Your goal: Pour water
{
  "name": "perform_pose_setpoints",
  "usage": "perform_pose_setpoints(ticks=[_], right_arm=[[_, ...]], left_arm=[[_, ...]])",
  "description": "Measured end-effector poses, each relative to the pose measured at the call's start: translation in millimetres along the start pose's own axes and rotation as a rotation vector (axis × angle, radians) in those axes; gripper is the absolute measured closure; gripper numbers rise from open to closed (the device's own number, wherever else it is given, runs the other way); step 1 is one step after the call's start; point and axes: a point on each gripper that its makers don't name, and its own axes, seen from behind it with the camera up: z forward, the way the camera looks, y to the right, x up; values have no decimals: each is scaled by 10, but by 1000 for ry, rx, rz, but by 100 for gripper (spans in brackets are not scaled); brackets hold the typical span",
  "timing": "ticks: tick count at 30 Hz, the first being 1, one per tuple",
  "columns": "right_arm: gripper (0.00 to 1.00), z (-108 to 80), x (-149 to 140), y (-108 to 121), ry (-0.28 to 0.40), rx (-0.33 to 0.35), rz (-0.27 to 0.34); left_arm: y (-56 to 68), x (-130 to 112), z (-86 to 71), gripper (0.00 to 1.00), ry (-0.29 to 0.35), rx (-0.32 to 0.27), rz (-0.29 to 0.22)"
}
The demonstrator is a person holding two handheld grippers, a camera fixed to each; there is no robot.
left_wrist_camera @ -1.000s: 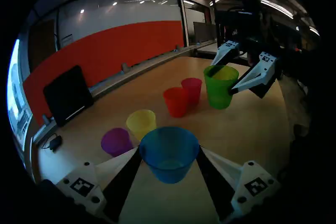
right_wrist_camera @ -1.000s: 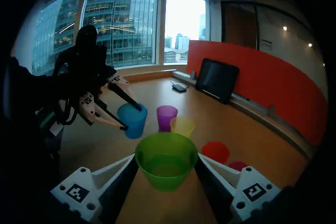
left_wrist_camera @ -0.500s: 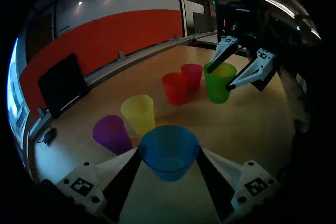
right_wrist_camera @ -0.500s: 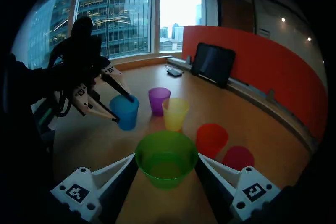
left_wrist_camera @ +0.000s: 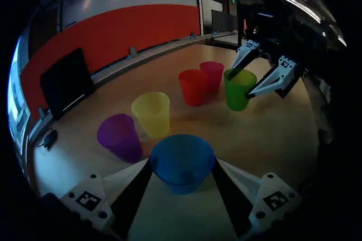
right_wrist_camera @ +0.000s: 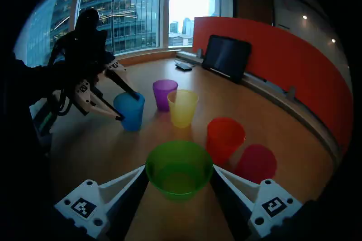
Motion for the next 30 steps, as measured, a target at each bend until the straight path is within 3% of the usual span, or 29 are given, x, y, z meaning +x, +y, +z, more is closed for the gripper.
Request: perform_pose_setpoints(ticks=[21, 25, 30], right_arm=[[9, 98, -224, 120, -30, -34, 27], [8, 99, -233, 124, -28, -37, 32], [8, 95, -247, 128, -26, -40, 39]], left_arm=[[-81, -132, 9, 11, -25, 2, -45], [-89, -177, 5, 2, -43, 1, -58], [-84, -211, 3, 2, -51, -7, -83]])
